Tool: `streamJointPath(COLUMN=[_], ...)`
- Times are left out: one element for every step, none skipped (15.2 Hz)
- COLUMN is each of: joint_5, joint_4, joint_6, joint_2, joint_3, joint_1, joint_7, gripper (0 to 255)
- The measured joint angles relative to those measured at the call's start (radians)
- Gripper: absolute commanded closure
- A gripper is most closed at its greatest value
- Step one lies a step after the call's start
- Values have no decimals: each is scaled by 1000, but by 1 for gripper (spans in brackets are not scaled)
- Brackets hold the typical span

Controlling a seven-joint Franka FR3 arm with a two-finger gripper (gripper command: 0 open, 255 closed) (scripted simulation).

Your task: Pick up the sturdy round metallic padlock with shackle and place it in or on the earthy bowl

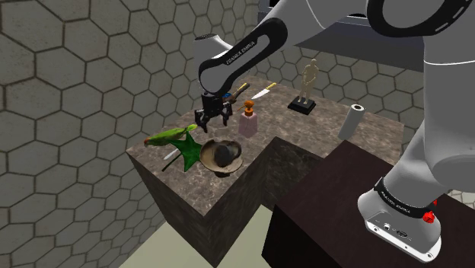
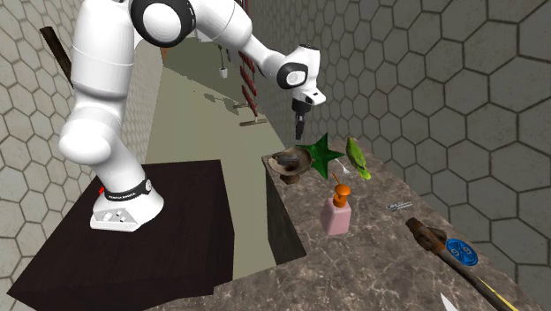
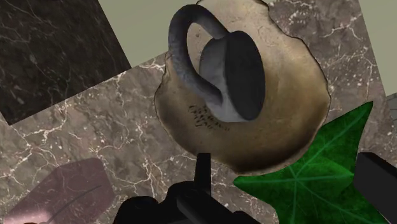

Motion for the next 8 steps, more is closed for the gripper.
streamJointPath(joint_5=[0, 0, 1, 2, 4, 6, 7, 8], joint_4=[0, 0, 6, 13, 26, 29, 32, 38], joint_6=[0, 0, -12, -32, -57, -79, -90, -97], joint_2=[0, 0, -6, -19, -32, -52, -60, -61], joint_3=[0, 0, 0, 1, 2, 3, 3, 4], joint_1=[0, 0, -1, -2, -2, -4, -5, -5], joint_7=[0, 0, -1, -2, -2, -4, -5, -5], gripper=[0, 0, 0, 0, 0, 0, 0, 0])
